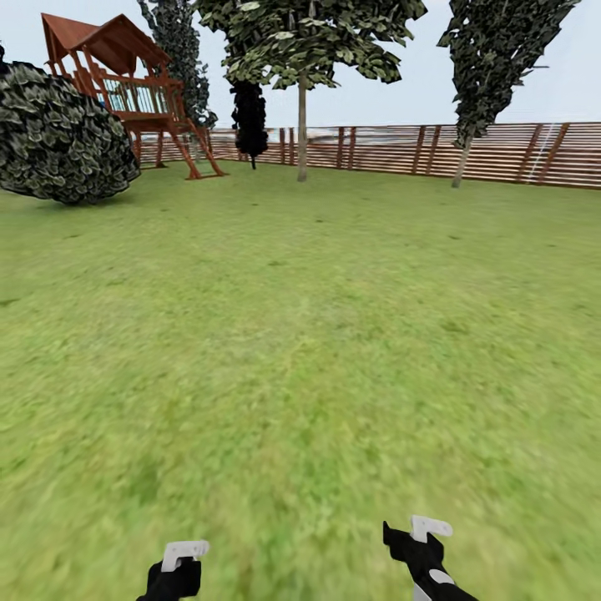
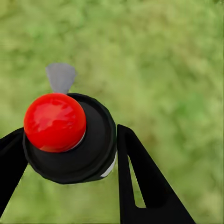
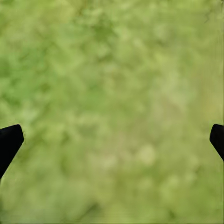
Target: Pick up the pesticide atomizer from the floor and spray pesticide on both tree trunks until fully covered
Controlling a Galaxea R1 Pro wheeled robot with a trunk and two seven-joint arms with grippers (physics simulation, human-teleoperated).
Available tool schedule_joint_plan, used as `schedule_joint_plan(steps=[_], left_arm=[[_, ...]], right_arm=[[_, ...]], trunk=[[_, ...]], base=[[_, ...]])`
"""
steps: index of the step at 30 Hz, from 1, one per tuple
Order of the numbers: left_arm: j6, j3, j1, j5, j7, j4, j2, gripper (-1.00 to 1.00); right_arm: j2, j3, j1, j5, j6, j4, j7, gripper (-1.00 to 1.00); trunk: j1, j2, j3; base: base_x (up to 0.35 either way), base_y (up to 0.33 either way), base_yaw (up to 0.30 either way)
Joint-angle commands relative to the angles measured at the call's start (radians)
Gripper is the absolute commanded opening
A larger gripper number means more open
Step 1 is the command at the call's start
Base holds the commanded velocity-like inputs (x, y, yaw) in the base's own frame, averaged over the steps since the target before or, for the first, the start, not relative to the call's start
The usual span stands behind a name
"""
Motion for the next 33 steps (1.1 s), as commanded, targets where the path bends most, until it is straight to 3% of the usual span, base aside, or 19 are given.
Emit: schedule_joint_plan(steps=[1,20,22,28,30,33], left_arm=[[0.0,0.0,0.0,0.0,0.0,0.0,0.0,-1.0],[-0.002,0.001,0.0,0.001,0.0,-0.001,0.001,-1.0],[-0.036,0.002,0.0,0.002,0.0,0.003,0.004,-1.0],[-0.042,0.002,0.0,0.003,0.0,0.002,0.004,-1.0],[-0.045,0.001,-0.001,0.002,0.0,-0.012,0.001,-1.0],[-0.034,-0.006,-0.015,-0.005,-0.002,-0.097,-0.002,-1.0]], right_arm=[[0.0,0.0,0.0,0.0,0.0,0.0,0.0,1.0],[0.001,0.0,0.0,0.0,0.0,0.003,-0.002,1.0],[0.002,0.0,0.0,0.0,0.0,0.006,-0.003,1.0],[0.004,0.0,0.025,-0.004,-0.008,0.006,-0.005,1.0],[0.005,0.0,0.032,-0.004,-0.036,0.007,-0.005,1.0],[0.006,0.0,0.042,-0.005,-0.071,0.007,-0.003,1.0]], trunk=[[0.0,0.0,0.001],[0.0,0.0,0.004],[0.0,0.0,0.004],[0.0,0.0,0.004],[0.0,0.0,0.004],[0.0,0.0,0.004]], base=[[0.341,0.0,0.169],[0.341,0.0,0.021],[0.341,0.0,0.0],[0.341,0.0,0.0],[0.341,0.0,0.0],[0.341,0.0,0.0]])
